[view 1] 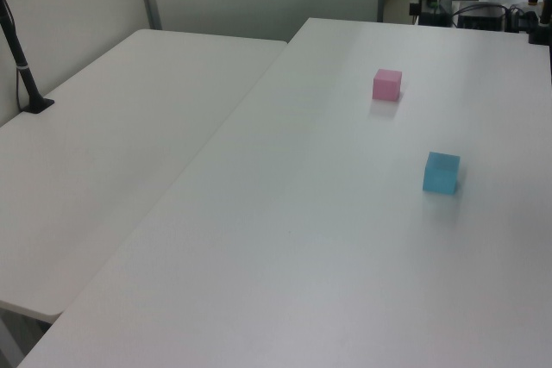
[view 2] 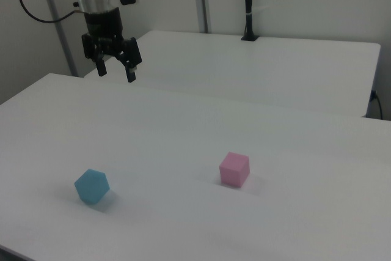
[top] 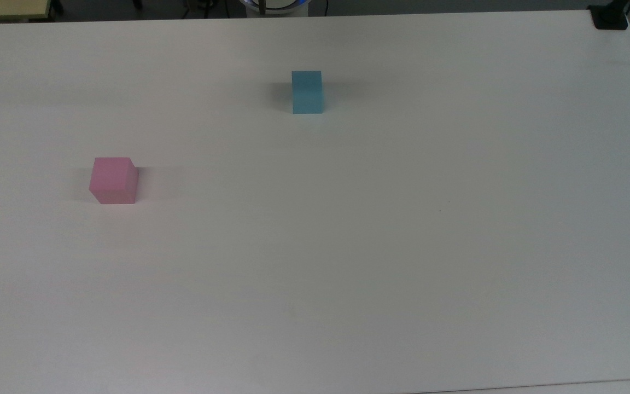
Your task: Put blue cube on pink cube
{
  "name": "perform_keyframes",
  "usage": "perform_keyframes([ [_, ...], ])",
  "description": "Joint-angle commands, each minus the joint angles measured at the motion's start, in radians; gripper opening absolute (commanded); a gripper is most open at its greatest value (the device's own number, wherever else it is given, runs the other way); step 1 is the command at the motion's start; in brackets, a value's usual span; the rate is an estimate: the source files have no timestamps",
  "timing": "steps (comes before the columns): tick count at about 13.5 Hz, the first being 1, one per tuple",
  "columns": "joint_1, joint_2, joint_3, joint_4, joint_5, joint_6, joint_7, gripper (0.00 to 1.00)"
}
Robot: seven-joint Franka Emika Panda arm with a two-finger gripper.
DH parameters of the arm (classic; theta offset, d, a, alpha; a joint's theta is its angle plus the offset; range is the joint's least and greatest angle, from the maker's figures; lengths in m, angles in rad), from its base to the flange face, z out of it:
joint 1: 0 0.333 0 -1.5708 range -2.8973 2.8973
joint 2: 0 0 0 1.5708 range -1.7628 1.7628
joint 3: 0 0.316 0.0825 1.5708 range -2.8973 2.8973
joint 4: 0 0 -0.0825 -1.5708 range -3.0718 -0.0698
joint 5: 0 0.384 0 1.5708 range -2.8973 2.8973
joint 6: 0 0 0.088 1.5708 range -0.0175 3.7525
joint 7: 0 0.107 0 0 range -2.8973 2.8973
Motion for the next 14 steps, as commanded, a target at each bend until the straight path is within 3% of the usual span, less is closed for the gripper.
perform_keyframes([
  [1, 0.013, -0.012, -0.015, -0.016, -0.008, -0.006, 0.023, 1.0],
  [11, 0.014, -0.021, -0.015, -0.025, -0.008, -0.001, 0.015, 1.0],
  [14, 0.025, -0.119, -0.014, -0.144, -0.008, 0.014, 0.015, 1.0],
])
